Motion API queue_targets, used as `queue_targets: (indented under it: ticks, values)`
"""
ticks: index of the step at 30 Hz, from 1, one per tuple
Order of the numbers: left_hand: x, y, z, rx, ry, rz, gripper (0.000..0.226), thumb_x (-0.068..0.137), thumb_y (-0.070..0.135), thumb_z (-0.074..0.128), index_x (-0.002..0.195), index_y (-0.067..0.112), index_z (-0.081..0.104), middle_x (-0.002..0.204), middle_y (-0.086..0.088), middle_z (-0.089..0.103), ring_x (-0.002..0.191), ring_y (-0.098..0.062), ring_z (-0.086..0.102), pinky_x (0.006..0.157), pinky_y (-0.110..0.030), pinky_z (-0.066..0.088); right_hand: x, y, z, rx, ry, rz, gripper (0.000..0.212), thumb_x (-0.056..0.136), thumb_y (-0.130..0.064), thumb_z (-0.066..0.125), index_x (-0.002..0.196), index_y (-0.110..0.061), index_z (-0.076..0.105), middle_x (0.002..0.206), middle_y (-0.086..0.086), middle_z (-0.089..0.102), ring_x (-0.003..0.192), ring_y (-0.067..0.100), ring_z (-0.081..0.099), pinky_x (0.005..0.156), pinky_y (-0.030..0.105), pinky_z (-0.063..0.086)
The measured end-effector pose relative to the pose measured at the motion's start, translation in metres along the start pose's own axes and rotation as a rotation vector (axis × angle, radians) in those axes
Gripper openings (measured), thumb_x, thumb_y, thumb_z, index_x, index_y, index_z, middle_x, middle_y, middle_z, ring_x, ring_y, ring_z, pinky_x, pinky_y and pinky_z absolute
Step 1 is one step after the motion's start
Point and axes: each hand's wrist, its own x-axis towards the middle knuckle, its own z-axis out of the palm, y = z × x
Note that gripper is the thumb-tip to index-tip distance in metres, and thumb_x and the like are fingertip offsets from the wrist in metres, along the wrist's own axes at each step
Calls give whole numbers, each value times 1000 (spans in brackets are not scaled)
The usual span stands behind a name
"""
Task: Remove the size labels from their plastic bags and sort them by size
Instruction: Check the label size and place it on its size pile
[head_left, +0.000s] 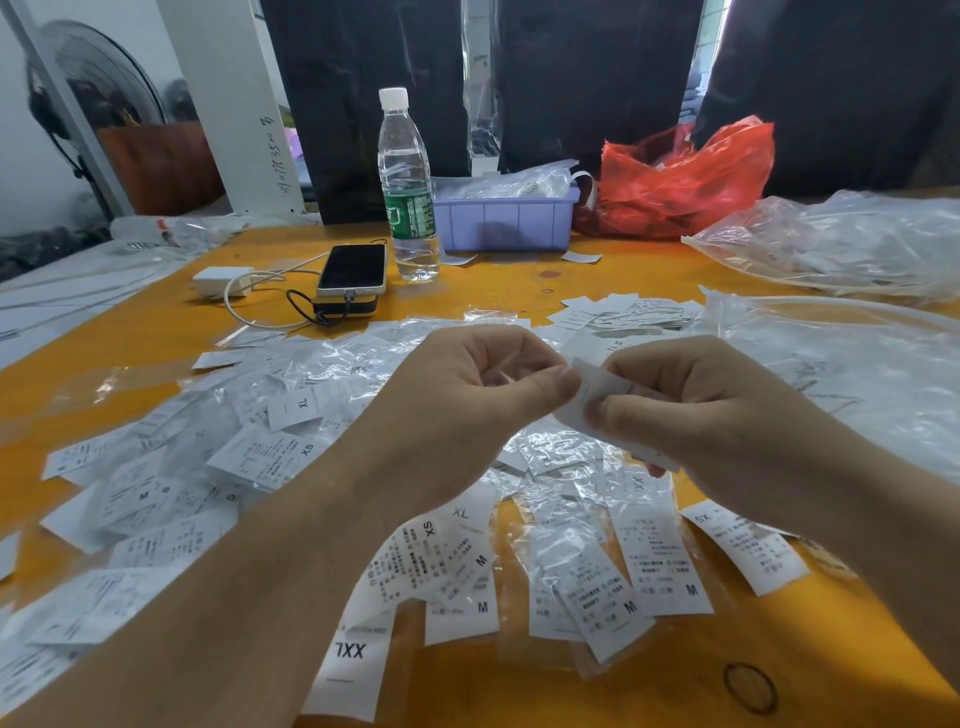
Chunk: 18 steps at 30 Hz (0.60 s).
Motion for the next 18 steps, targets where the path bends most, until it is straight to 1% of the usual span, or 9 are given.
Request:
queue_targets:
  ticks: [2, 5, 7, 9, 11, 12, 14, 15, 18]
  values:
    - [0, 0, 0, -22, -6, 0, 11, 87, 27, 67, 87, 19, 73, 72, 14, 69, 67, 3, 60, 60, -8, 44, 0, 1, 0, 19, -13, 7, 23, 79, -33, 57, 72, -12, 65, 60, 5, 48, 55, 18, 48, 53, 37, 43]
    - [0, 0, 0, -39, 38, 0, 9, 87, 23, 67, 84, 16, 72, 70, 15, 69, 65, 4, 61, 60, -9, 46, 2, 4, -3, 85, -16, 33, 16, 76, -32, 62, 79, -18, 69, 68, 1, 59, 60, 15, 58, 56, 30, 52]
    - [0, -1, -2, -58, 84, -9, 9, 88, 24, 66, 82, 19, 72, 72, 14, 71, 63, 4, 61, 60, -10, 48, 2, 6, -6, 137, 10, 46, 13, 76, -30, 64, 80, -20, 71, 68, 0, 62, 60, 14, 60, 57, 27, 51]
    - [1, -1, -3, -75, 109, -21, 9, 88, 24, 66, 83, 20, 72, 74, 13, 72, 62, 4, 61, 58, -11, 49, 3, 7, -9, 160, 58, 29, 5, 82, -21, 67, 81, -21, 73, 65, -2, 62, 58, 12, 58, 55, 25, 50]
    - [1, -1, -3, -78, 116, -22, 8, 87, 24, 66, 83, 21, 72, 74, 13, 72, 61, 2, 61, 58, -11, 50, 3, 8, -9, 130, 76, 1, 13, 88, -13, 67, 81, -22, 73, 63, -2, 62, 56, 11, 56, 54, 25, 48]
    - [1, 0, -2, -76, 114, -19, 8, 88, 24, 66, 82, 21, 72, 74, 13, 72, 61, 1, 61, 58, -12, 50, 3, 8, -8, 113, 72, -15, 13, 88, -14, 67, 81, -23, 73, 61, -2, 61, 56, 11, 55, 54, 26, 47]
    - [0, -1, -2, -65, 104, -13, 10, 89, 24, 65, 83, 21, 73, 73, 12, 72, 61, -1, 60, 59, -13, 50, 2, 6, -6, 78, 58, -33, 9, 83, -25, 65, 80, -25, 73, 60, 0, 59, 55, 13, 54, 53, 31, 46]
    - [1, -1, -2, -59, 98, -11, 11, 89, 25, 65, 83, 20, 73, 73, 11, 72, 61, -1, 60, 59, -13, 50, 2, 5, -5, 62, 55, -34, 10, 81, -28, 64, 79, -25, 73, 61, 1, 59, 55, 14, 53, 53, 36, 46]
    - [1, -2, -2, -43, 91, -11, 15, 91, 27, 63, 83, 20, 73, 70, 10, 70, 61, -2, 60, 59, -13, 50, 2, 3, -3, 48, 58, -37, 12, 80, -31, 63, 78, -24, 73, 62, 6, 58, 56, 20, 51, 52, 50, 45]
